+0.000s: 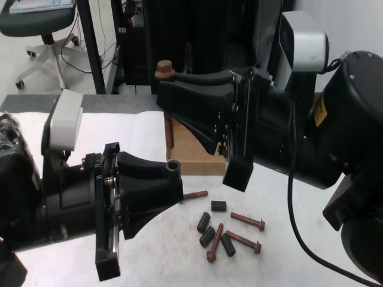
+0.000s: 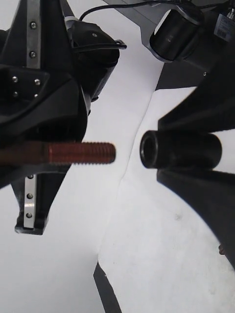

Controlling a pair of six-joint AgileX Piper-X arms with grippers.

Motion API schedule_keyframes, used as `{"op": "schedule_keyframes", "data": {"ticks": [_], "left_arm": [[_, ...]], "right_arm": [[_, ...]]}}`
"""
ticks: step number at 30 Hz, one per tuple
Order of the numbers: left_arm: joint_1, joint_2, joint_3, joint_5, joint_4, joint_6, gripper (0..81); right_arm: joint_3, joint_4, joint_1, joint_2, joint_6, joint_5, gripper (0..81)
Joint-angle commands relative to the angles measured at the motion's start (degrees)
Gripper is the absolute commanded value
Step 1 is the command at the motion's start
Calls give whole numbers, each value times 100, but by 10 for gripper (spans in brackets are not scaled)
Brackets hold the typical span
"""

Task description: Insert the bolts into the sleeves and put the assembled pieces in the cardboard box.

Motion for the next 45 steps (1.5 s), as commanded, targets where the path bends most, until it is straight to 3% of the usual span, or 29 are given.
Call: {"op": "schedule_keyframes", "data": {"ticks": [1,25,36,45], "left_arm": [[-8,0,-71,0,-103,-8,3],[245,0,-71,-23,-121,-8,3],[245,0,-71,399,-137,-157,3],[245,0,-71,218,-150,-157,3]], "right_arm": [[-64,-28,-5,-8,-23,-40,8],[-64,333,-5,-8,-123,-299,8],[-64,333,-5,-8,-215,-119,8],[-64,333,-5,-8,-250,-168,8]]}}
